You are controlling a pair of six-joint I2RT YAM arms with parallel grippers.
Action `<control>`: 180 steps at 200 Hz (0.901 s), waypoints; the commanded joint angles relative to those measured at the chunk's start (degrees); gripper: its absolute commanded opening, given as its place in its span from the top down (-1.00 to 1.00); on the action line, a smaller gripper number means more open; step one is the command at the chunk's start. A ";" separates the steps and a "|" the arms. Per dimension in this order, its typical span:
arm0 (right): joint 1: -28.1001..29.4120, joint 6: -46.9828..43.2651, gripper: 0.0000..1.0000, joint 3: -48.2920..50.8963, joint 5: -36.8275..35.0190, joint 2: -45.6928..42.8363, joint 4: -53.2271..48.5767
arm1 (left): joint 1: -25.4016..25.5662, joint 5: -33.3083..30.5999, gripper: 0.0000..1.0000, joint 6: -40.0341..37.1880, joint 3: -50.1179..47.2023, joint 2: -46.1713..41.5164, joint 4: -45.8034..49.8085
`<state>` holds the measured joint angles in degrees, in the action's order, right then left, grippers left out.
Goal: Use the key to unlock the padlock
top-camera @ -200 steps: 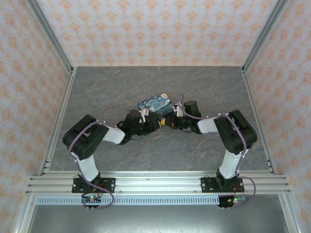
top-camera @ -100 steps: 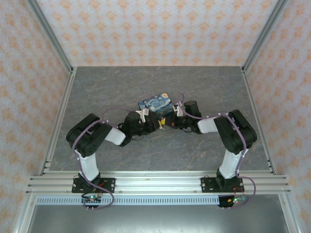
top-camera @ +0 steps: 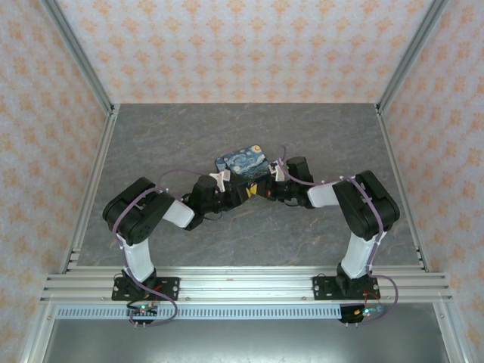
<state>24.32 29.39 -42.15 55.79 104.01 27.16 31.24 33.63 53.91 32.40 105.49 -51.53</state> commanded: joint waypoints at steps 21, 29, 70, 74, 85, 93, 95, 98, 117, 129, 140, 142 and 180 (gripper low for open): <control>0.70 1.24 1.00 -1.27 9.07 0.37 2.54 | -0.22 -2.03 0.33 0.27 0.32 1.44 0.43; 0.75 1.21 1.00 -1.27 9.07 0.39 2.55 | -0.22 -1.94 0.34 0.47 0.67 1.71 0.17; 0.72 1.24 1.00 -1.01 9.08 0.76 2.67 | 0.37 -1.11 0.40 1.11 2.07 3.20 -1.56; 0.73 1.26 1.00 -1.00 9.10 0.76 2.72 | 0.38 -1.05 0.42 1.11 2.13 3.29 -1.64; 0.73 1.22 1.00 -1.04 8.92 0.80 2.80 | 0.49 -1.02 0.43 1.20 2.21 3.40 -1.73; 0.74 1.24 1.00 -0.97 8.87 0.81 2.77 | 0.48 -1.02 0.45 1.24 2.23 3.43 -1.76; 0.71 1.28 1.00 -0.89 8.82 0.77 2.74 | 0.51 -1.02 0.46 1.21 2.14 3.45 -1.74; 0.73 1.26 1.00 -0.91 8.75 0.76 2.73 | 0.52 -1.02 0.48 1.20 2.14 3.49 -1.73; 0.76 1.17 1.00 -1.00 8.40 0.89 2.62 | 0.49 -1.28 0.58 1.11 1.73 3.29 -1.32; 0.71 1.19 1.00 -1.02 8.16 1.07 2.69 | 0.49 -1.37 0.72 0.95 1.60 3.24 -0.90; 0.74 1.27 1.00 -1.00 7.94 1.08 2.81 | 0.50 -1.46 0.83 0.80 1.50 3.27 -0.34; 0.76 1.26 1.00 -0.98 7.89 1.08 2.86 | 0.49 -1.50 0.85 0.77 1.52 3.30 -0.29; 0.70 1.66 1.00 -0.84 7.54 0.89 2.98 | 0.57 -2.54 1.00 -0.37 2.81 2.59 5.39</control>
<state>23.55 31.09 -42.35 56.71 104.71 29.23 31.44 32.10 53.17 33.36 107.09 -52.75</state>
